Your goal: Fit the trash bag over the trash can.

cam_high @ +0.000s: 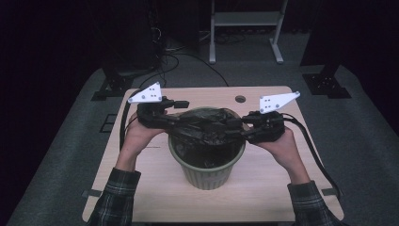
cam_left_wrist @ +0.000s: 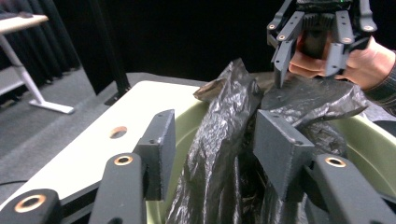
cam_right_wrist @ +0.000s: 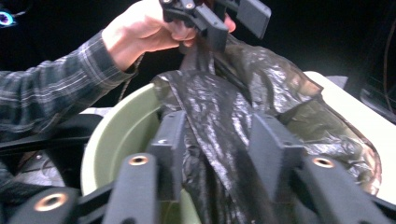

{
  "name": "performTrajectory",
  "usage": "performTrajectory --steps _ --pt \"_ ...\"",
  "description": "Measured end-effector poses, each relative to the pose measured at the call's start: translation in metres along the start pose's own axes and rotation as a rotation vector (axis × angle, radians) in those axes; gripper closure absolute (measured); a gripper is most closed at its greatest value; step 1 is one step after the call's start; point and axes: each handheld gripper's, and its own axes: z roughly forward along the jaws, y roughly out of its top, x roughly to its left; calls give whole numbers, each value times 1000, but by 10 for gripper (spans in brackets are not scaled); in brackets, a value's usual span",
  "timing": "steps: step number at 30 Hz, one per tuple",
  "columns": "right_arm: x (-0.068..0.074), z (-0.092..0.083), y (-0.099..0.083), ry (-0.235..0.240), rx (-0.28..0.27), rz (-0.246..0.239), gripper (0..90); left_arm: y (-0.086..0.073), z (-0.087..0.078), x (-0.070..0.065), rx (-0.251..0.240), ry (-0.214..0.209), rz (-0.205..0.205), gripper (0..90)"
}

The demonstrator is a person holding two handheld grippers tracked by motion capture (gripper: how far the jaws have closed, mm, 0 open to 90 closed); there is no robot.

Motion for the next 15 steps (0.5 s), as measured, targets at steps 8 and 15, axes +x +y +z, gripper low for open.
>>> performTrajectory --steps 8,15 --pt "-1 0 0 -4 -7 -13 899 -4 9 2 65 -50 -1 878" --pt "2 -14 -8 -24 0 -9 899 -17 -8 6 42 8 -56 897"
